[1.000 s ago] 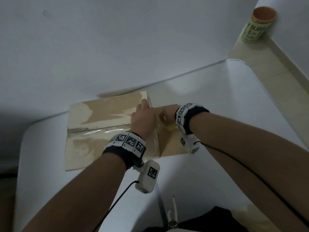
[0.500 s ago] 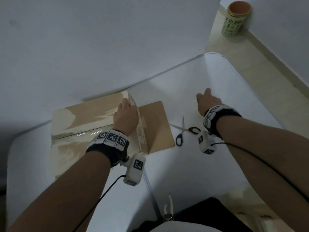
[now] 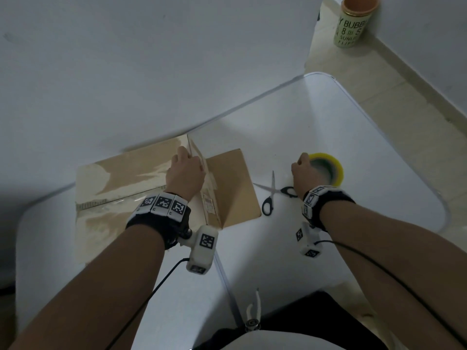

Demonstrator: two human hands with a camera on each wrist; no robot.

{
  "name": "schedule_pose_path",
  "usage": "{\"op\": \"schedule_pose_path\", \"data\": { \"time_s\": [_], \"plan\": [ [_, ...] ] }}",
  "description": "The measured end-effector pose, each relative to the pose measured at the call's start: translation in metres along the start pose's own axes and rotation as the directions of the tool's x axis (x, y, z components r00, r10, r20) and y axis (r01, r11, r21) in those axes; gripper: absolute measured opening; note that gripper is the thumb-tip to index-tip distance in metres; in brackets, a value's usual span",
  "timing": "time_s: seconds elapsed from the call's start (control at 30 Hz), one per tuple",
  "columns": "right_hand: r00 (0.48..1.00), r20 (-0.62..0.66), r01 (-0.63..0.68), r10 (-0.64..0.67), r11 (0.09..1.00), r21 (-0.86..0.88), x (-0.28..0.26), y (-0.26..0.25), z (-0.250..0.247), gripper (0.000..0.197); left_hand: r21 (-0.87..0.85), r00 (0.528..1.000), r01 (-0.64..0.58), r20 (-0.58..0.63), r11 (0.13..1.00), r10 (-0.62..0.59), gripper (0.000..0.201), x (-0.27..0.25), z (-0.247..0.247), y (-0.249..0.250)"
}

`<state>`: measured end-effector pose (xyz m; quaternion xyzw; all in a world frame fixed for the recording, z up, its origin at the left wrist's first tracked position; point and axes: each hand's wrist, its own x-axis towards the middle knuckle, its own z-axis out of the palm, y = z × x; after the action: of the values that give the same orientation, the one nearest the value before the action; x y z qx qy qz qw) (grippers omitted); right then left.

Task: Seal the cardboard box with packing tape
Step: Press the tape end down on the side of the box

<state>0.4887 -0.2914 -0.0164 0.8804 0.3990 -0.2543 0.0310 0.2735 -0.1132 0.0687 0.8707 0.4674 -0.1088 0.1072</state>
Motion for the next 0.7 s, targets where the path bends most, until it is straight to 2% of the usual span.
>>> {"op": "schedule_pose_path", "data": {
  "time_s": [0.2,0.33,0.47,0.6,0.7],
  "plan": [
    [0.994,0.098,0.053,-0.047,0.996,-0.065,0.004,-0.002,-0.002,0.016,-0.004,1.000,-0.009,-0.021,1.000,0.009,0.022,0.000,0.002,-0.001],
    [0.995,0.104,0.017,-0.010,0.998,-0.068,0.002,-0.004,-0.004,0.024,-0.010,0.999,-0.017,-0.028,1.000,0.017,0.022,0.001,0.004,-0.002],
    [0.997,0.076,0.033,-0.024,0.993,-0.115,0.003,-0.005,-0.007,0.029,-0.019,0.999,-0.024,-0.032,1.000,0.023,0.022,0.002,0.004,-0.003],
    [1.000,0.023,-0.015,0.019,0.989,-0.145,0.002,-0.005,-0.019,0.027,-0.030,0.999,-0.030,-0.039,0.999,0.029,0.021,0.002,0.005,-0.005],
    [0.993,-0.110,0.007,-0.030,0.978,-0.207,-0.001,-0.016,-0.023,0.035,-0.028,0.999,-0.029,-0.040,0.999,0.028,0.021,0.002,0.005,-0.005]
  ]
}}
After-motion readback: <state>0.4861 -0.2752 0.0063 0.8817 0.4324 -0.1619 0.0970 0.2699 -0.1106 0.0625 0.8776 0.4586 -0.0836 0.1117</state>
